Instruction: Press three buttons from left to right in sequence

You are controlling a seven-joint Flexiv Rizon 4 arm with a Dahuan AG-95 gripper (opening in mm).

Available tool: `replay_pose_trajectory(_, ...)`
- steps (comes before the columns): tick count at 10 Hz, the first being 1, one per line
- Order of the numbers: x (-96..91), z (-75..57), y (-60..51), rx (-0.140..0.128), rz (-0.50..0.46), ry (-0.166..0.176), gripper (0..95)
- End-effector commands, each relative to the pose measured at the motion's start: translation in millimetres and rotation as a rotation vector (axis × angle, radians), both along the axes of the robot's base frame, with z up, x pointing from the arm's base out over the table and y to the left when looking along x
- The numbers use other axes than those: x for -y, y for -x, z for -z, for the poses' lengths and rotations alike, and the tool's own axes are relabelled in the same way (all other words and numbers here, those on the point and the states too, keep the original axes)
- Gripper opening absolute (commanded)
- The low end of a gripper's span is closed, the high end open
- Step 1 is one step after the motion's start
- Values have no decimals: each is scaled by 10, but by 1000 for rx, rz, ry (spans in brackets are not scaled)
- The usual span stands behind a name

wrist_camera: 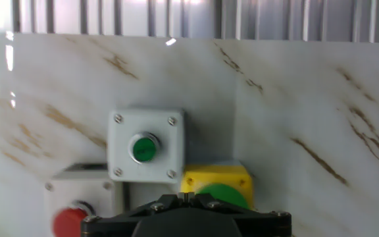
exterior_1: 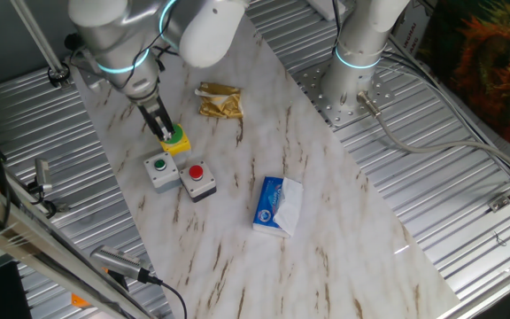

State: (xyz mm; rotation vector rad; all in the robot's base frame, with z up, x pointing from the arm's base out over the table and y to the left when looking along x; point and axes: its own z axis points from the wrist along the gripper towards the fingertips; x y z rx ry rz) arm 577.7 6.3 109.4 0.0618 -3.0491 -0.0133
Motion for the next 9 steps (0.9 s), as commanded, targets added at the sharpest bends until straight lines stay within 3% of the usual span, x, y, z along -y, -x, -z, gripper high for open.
replay_pose_trajectory(1,-181,40,-63,3,20,7,0)
replay_pose_trajectory(8,-167,78,-79,13,23,5,0)
replay_pose_trajectory(9,-162,88,-83,15,20,3,380)
